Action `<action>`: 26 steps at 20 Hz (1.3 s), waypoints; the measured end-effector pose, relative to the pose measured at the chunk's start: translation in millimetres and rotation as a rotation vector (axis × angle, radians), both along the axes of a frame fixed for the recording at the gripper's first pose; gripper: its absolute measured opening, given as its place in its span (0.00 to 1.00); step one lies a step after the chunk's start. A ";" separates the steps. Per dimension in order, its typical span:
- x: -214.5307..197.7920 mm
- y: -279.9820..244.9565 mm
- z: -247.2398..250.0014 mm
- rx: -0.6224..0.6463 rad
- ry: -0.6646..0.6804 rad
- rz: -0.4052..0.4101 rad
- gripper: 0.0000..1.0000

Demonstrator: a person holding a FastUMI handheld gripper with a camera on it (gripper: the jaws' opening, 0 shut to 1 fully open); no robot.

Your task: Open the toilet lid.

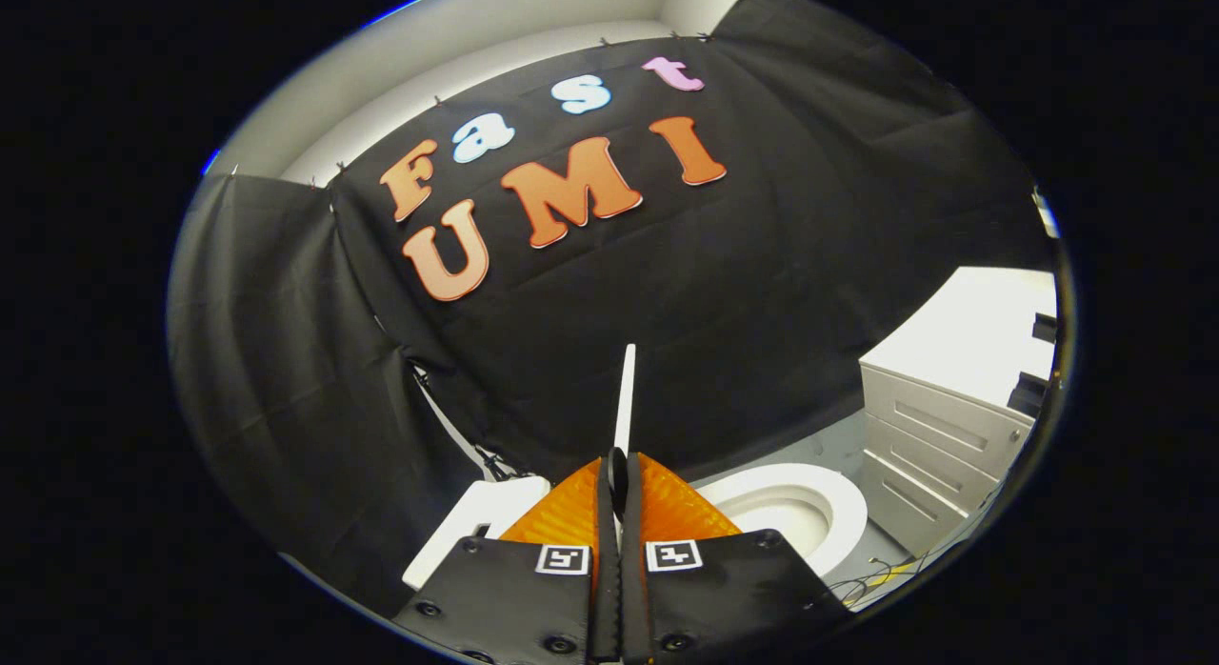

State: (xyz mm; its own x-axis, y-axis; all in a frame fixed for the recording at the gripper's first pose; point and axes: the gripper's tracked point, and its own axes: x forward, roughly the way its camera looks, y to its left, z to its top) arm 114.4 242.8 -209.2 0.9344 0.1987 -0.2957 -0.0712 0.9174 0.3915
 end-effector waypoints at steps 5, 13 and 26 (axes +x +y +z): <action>-3.5 36.1 11.6 -0.098 -0.028 0.043 0.08; -12.3 99.0 29.9 -0.118 -0.059 0.131 0.08; -25.9 190.3 34.1 -0.105 -0.040 0.240 0.08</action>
State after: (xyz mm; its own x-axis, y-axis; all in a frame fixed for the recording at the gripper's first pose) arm 88.5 433.1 -175.1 0.8755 0.3865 -0.2900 -0.3053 0.9077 0.2880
